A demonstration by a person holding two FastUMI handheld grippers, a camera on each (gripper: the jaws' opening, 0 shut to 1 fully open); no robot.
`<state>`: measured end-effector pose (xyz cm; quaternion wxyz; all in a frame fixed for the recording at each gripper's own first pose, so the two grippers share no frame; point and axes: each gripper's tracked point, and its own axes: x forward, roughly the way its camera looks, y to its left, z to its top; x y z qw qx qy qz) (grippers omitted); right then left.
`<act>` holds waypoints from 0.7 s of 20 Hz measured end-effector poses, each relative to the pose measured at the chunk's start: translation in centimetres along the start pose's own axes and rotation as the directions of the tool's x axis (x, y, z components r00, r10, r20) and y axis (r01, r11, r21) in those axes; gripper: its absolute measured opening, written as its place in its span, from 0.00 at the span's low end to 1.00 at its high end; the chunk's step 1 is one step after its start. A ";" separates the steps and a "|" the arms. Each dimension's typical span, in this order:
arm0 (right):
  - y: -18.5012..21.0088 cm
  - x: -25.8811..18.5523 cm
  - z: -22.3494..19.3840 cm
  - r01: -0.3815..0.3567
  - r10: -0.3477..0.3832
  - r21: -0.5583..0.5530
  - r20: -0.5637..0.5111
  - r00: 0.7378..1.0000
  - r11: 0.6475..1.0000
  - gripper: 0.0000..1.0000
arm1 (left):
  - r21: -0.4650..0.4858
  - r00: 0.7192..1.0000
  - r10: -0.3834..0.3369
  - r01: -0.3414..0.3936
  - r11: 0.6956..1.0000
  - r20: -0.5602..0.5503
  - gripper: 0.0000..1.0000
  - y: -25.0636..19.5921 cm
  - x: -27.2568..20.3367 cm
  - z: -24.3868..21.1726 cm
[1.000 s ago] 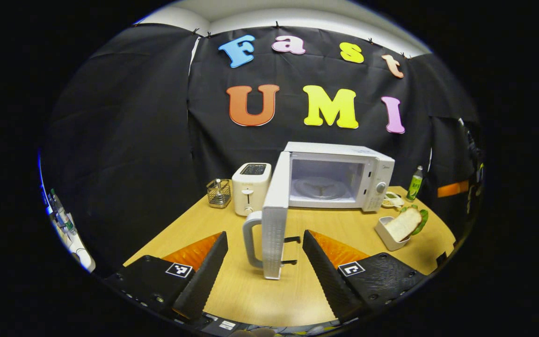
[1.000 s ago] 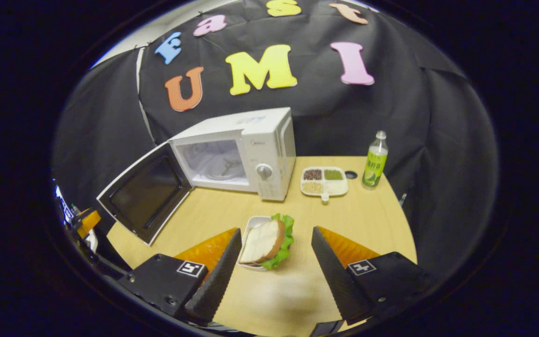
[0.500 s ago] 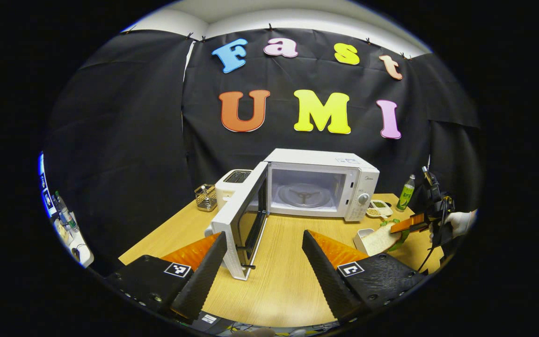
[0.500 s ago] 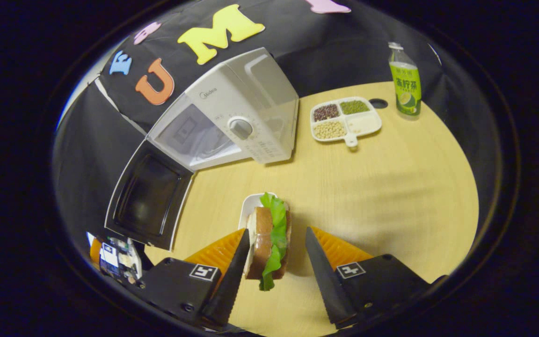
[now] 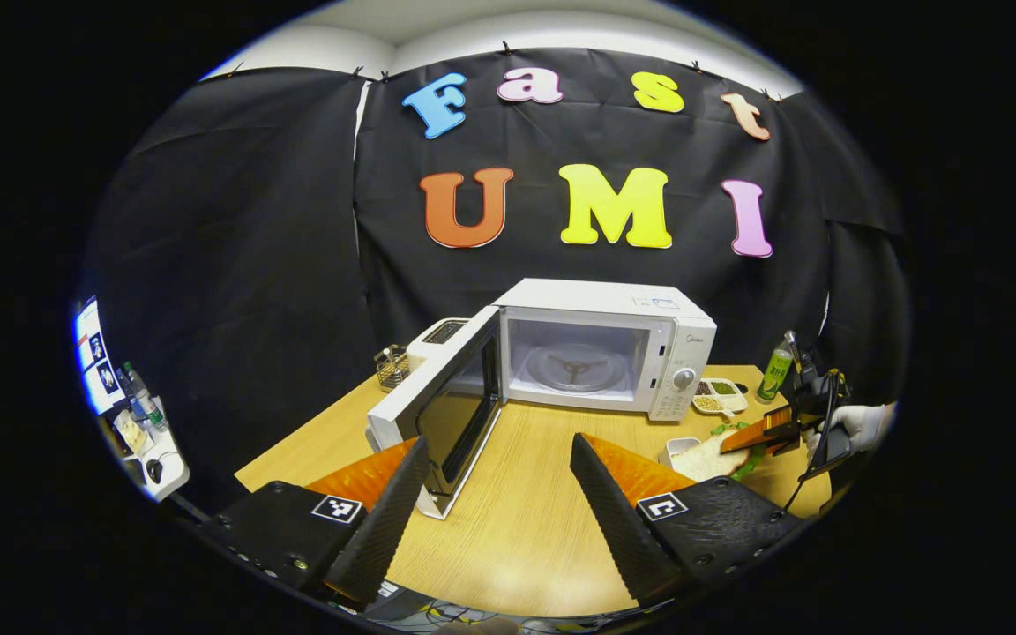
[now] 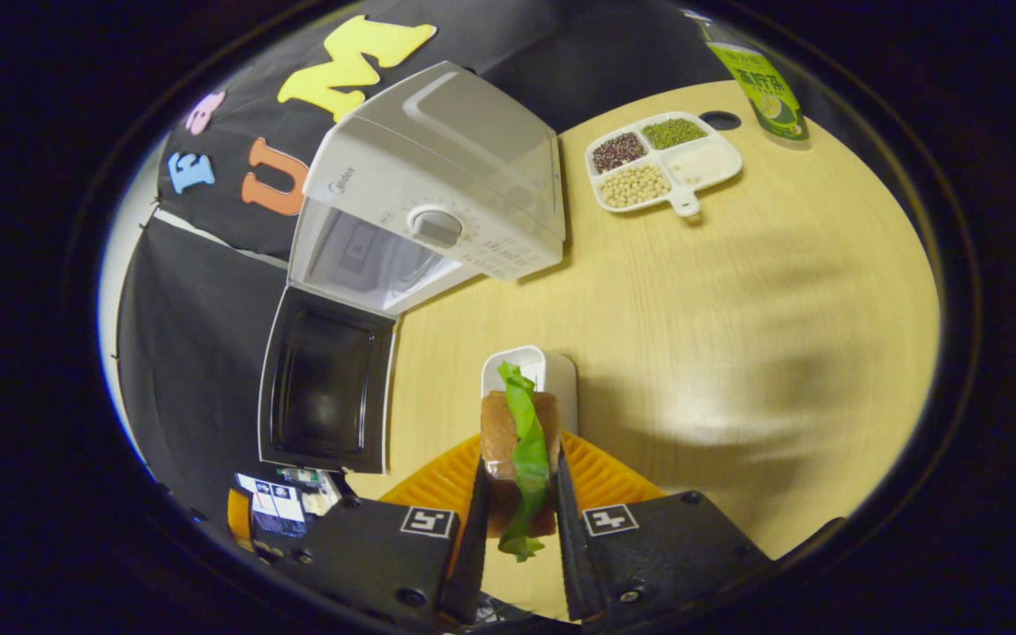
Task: Open the microwave oven with the left hand, put the food in, and close the microwave oven.
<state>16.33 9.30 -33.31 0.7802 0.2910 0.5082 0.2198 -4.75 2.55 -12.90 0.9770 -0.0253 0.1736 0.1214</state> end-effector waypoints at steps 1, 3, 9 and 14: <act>0.3 -0.2 0.2 -0.004 0.004 0.002 0.006 1.000 1.000 0.39 | 0.002 1.000 0.003 -0.003 1.000 -0.001 0.97 -0.1 -0.2 0.0; 1.8 -1.0 0.9 -0.032 0.032 -0.004 0.027 0.999 0.999 0.30 | 0.011 1.000 0.008 -0.009 1.000 0.005 0.97 0.1 -0.6 0.5; 10.5 -3.7 3.4 -0.166 0.165 -0.006 0.136 0.977 0.986 0.30 | 0.036 1.000 -0.018 0.018 0.999 0.012 0.97 1.9 -0.5 1.3; 17.7 -2.3 6.3 -0.212 0.194 0.021 0.325 0.925 0.977 0.37 | 0.073 0.995 -0.100 0.099 0.992 0.020 0.97 3.8 0.4 2.6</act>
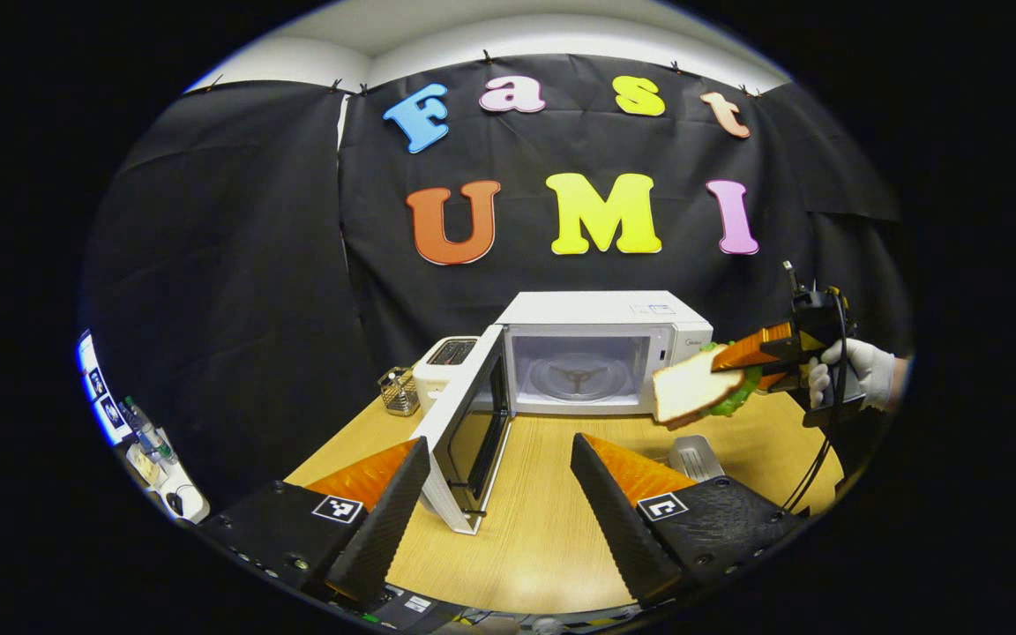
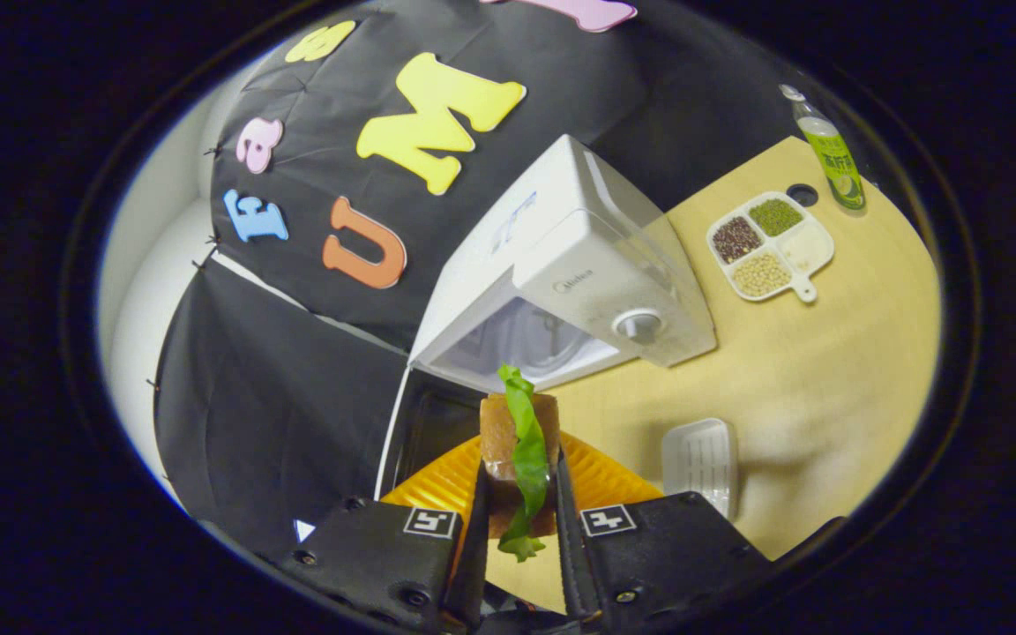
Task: Open the microwave oven with the left hand, put the food in, and close the microwave oven.
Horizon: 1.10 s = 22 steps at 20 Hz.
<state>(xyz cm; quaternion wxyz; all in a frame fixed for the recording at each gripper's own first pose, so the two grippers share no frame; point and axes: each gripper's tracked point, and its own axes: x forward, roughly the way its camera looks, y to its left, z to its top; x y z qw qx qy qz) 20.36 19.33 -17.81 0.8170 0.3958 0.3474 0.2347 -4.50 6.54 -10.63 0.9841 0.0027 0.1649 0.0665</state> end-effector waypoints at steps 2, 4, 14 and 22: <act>1.4 2.5 -0.3 0.003 -0.006 0.042 0.072 0.997 0.999 0.37 | 0.009 0.999 -0.047 0.047 0.999 -0.008 0.97 0.9 0.8 0.0; 2.1 5.2 -0.3 0.011 -0.026 0.091 0.165 0.986 0.996 0.37 | 0.036 0.996 -0.086 0.086 0.996 -0.009 0.97 1.7 1.5 0.3; 1.5 20.3 1.0 0.011 -0.131 0.234 0.503 0.854 0.972 0.37 | 0.050 0.987 -0.160 0.160 0.986 -0.008 0.97 4.8 3.9 -0.3; -0.1 28.0 3.0 0.055 -0.208 0.268 0.588 0.781 0.962 0.29 | 0.041 0.994 -0.109 0.110 0.993 -0.030 0.97 7.3 4.0 -1.2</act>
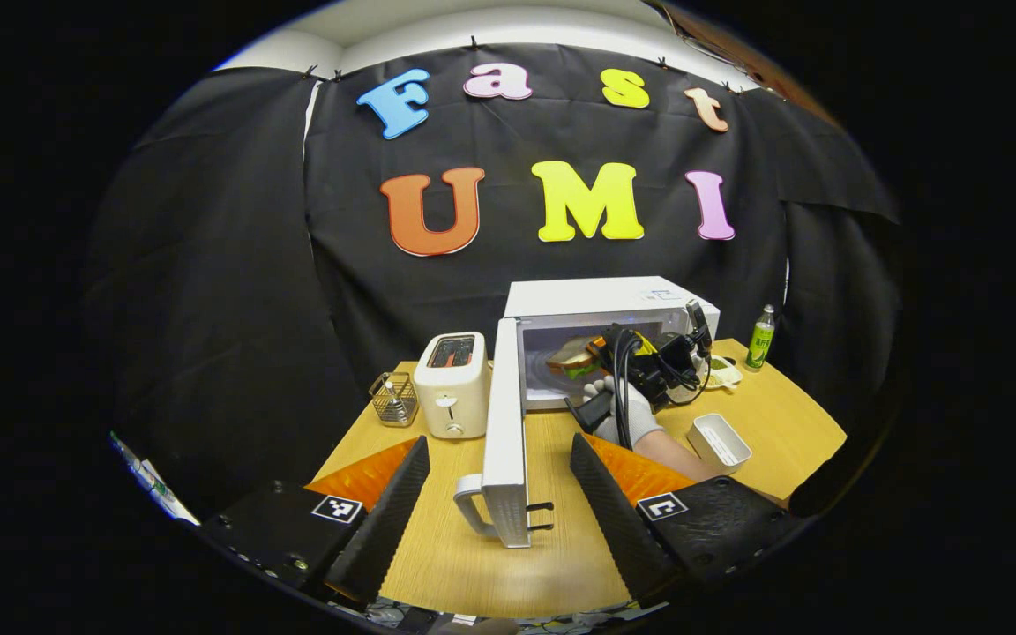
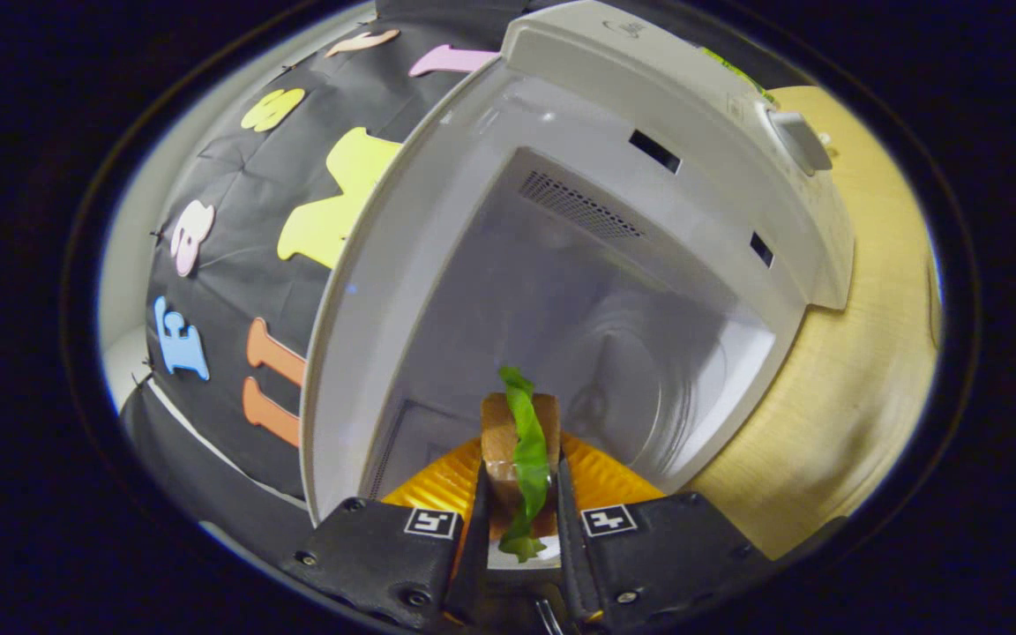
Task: Open the microwave oven with the left hand, put the food in, and close the microwave oven.
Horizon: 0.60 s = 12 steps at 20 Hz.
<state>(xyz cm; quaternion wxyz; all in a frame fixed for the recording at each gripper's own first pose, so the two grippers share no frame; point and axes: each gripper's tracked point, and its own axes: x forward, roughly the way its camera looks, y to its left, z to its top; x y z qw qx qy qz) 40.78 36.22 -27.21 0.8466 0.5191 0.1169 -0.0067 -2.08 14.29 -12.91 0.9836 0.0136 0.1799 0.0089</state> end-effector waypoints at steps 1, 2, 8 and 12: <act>-1.0 0.5 -0.4 0.028 -0.028 -0.037 -0.007 1.000 0.999 0.29 | 0.003 1.000 0.006 -0.006 1.000 -0.001 0.97 0.2 0.1 0.0; -1.4 0.6 -0.1 0.035 -0.034 -0.052 0.010 0.999 0.998 0.39 | 0.004 1.000 0.014 -0.014 1.000 -0.003 0.97 0.4 0.3 0.0; -4.4 0.3 1.4 0.158 -0.140 -0.336 0.078 0.987 0.929 0.60 | -0.004 1.000 0.017 -0.017 1.000 -0.004 0.97 0.5 0.9 -0.2; -5.6 -0.5 3.4 0.250 -0.188 -0.596 0.164 0.968 0.763 0.77 | -0.010 1.000 0.006 -0.006 1.000 0.007 0.97 0.1 1.1 0.6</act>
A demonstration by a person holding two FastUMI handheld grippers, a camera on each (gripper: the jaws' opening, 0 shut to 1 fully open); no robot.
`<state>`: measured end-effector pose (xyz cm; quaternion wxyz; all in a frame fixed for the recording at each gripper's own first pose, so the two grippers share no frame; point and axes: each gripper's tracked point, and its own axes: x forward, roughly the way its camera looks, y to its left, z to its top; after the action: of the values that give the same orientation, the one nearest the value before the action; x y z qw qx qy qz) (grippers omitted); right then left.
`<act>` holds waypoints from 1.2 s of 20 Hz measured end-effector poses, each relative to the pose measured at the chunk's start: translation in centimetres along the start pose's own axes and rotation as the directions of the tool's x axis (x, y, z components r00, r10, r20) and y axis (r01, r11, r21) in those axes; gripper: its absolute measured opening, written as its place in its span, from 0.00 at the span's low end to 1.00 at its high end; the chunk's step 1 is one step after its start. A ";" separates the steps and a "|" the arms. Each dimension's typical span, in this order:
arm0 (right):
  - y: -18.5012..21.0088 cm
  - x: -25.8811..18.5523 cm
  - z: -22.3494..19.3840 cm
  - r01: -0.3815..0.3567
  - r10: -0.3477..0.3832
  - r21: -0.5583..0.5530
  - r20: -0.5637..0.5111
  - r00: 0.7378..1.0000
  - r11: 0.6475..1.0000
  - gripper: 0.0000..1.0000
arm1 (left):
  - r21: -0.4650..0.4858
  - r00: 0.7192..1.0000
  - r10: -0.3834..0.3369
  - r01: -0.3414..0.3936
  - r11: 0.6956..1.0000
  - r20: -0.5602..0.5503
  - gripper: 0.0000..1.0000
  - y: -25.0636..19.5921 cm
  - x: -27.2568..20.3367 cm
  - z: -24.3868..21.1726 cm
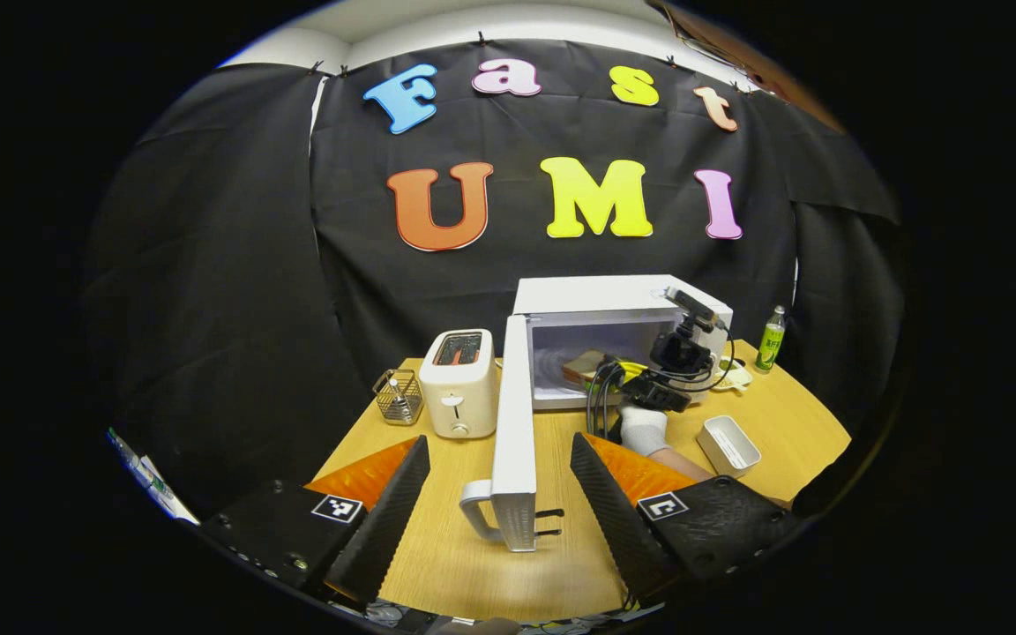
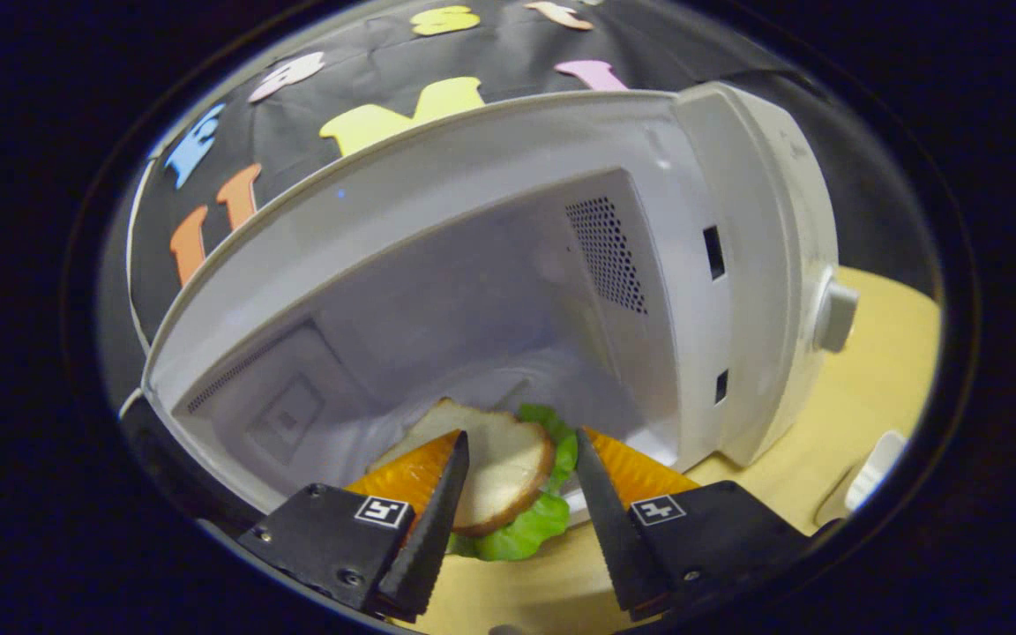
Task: Open the microwave oven with the left hand, put the food in, and close the microwave oven.
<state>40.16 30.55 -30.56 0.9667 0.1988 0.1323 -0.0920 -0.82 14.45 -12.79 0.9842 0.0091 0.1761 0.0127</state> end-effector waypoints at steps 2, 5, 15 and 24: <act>-0.1 -0.7 0.9 -0.014 0.014 -0.008 0.011 1.000 1.000 0.75 | -0.002 1.000 -0.004 0.004 1.000 0.021 0.97 -0.1 0.0 0.5; -0.3 -2.2 2.7 -0.044 0.045 -0.054 0.033 0.998 0.998 0.89 | 0.003 1.000 -0.004 0.004 1.000 0.030 0.97 -0.1 0.1 0.9; -0.5 -12.0 10.3 -0.197 0.199 -0.142 0.004 0.980 0.970 0.91 | 0.017 0.995 -0.004 0.002 1.000 0.098 0.97 0.5 -0.7 3.5; -7.8 -23.1 21.2 -0.177 0.213 -0.342 0.070 0.975 0.923 0.97 | 0.017 0.986 -0.016 0.014 1.000 0.167 0.97 1.1 -0.9 5.5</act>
<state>21.11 17.71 -7.85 0.9963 0.0394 0.0739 0.0180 0.24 15.46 -7.27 0.9955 0.0167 0.0929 0.0031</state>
